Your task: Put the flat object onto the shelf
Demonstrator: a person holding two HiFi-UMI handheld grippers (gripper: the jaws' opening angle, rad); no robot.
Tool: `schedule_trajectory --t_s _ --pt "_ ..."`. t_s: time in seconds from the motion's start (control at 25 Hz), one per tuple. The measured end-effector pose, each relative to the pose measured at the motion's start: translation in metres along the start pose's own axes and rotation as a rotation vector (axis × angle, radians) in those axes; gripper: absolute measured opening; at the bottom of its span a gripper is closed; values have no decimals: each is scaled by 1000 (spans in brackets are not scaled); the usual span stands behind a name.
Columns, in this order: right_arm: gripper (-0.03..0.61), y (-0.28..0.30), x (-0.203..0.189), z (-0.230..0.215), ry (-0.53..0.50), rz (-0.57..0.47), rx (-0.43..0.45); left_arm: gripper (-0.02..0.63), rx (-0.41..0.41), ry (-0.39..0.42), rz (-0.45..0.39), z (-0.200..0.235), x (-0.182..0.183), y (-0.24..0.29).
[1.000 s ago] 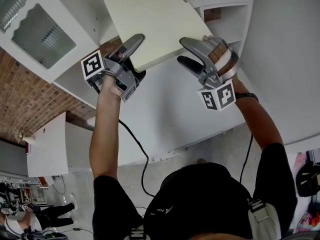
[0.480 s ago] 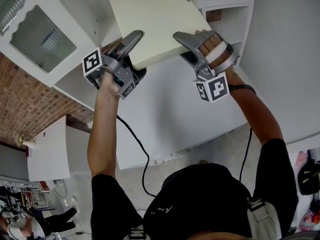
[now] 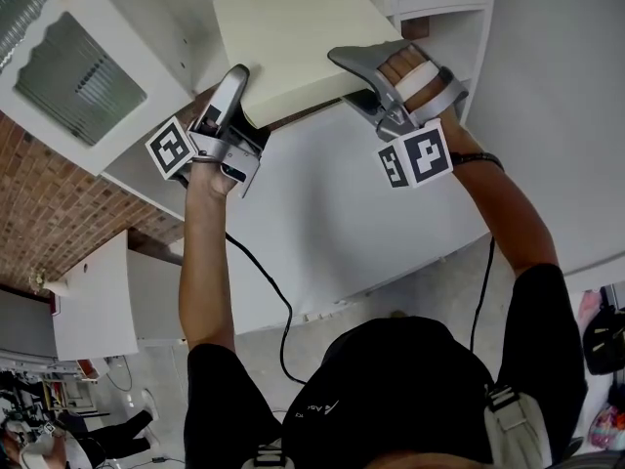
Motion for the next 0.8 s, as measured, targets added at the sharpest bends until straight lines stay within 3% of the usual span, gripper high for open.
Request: schedule_trajectory --t_s 0.12,0.28,0.4,0.52,0.64,0.8 --pt "284 7 -2 -9 17 -5 37 520 -17 96 -59 -6 2 -17" --pt "285 18 -6 -18 45 -13 76 520 -47 309 -134 -29 -11 -47" --pt "285 28 -10 -23 58 -29 97 515 -57 463 -138 -43 -32 -62" --pt "287 38 -16 -24 58 -53 115 502 -58 537 -135 -55 -58 -69" --pt "287 48 -20 -27 65 -60 132 372 -66 622 -140 -66 -80 -74" --pt "287 64 -24 -31 88 -55 165 217 -15 771 -148 -71 -94 -79"
Point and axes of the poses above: the fingertips, and each gripper's own axes: y forward along the fingers, z to its left, x out of its top, the point moved 8 cm from there along -y, backward along the fingers, and after that the axes turned 9 degrees about -z, right-handed, at the moved point
